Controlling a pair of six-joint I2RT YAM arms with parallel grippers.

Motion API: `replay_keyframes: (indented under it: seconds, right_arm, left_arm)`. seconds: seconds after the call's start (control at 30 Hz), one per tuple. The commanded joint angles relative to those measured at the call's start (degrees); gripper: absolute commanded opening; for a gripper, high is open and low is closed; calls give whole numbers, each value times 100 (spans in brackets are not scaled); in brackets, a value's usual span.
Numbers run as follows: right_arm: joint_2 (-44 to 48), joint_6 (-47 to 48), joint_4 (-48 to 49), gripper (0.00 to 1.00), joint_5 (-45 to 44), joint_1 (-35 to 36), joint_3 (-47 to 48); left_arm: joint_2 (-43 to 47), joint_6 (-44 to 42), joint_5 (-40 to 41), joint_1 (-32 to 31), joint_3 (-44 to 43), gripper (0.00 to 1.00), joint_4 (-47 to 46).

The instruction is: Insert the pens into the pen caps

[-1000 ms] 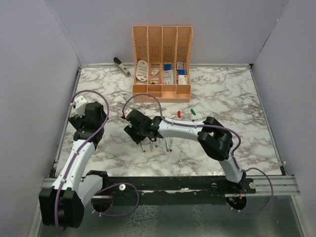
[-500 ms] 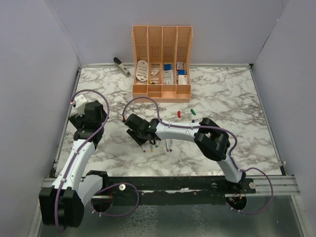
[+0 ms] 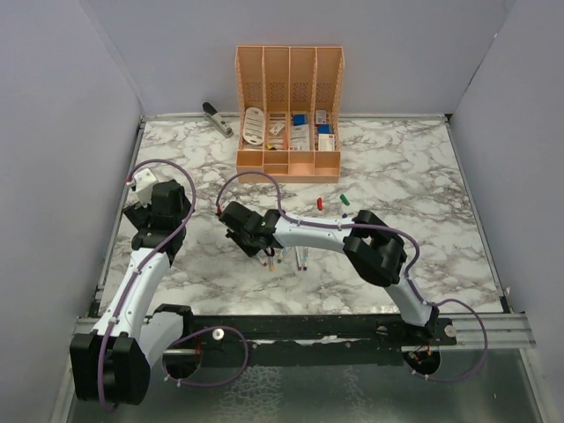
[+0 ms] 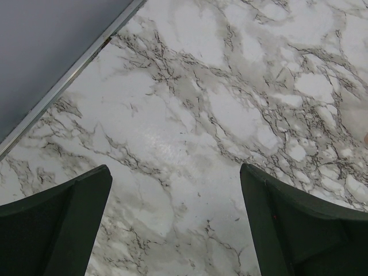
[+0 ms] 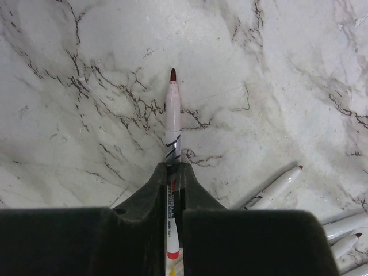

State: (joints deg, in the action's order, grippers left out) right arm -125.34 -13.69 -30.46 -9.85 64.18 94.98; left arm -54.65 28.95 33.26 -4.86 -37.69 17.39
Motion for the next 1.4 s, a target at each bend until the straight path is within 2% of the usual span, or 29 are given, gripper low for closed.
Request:
replay_keyframes:
  seconds: [0.0, 0.2, 0.43, 0.63, 0.87, 1.03, 1.2, 1.37]
  right_arm:
    - [-155, 29, -120, 1, 46, 40, 248]
    - [376, -94, 535, 1, -469, -143, 232]
    - [1891, -671, 1930, 1, -123, -1074, -944]
    - [3089, -513, 3437, 1, -666, -1516, -2221]
    - [3991, -439, 4516, 1, -805, -1874, -3122]
    - [4510, -396, 5486, 1, -482, -1901, -3826]
    - [4689, -548, 6030, 1, -90, -1901, -4141]
    - [4751, -623, 6395, 1, 435, -1902, -4182]
  left_arm:
    - [28, -75, -133, 33, 34, 97, -101]
    - [100, -254, -443, 38, 98, 95, -328]
    - [-14, -884, -1714, 33, 75, 86, -915]
    - [-557, -1219, -3540, 25, -294, 78, -1465]
    - [-1046, -1328, -5951, -71, -693, 77, -2392]
    - [-1390, -1595, -8004, -484, -1082, 82, -2863]
    - [-1645, -1552, -9025, -852, -1235, 83, -3188]
    - [-1679, -1544, -9551, -956, -1219, 83, -3379]
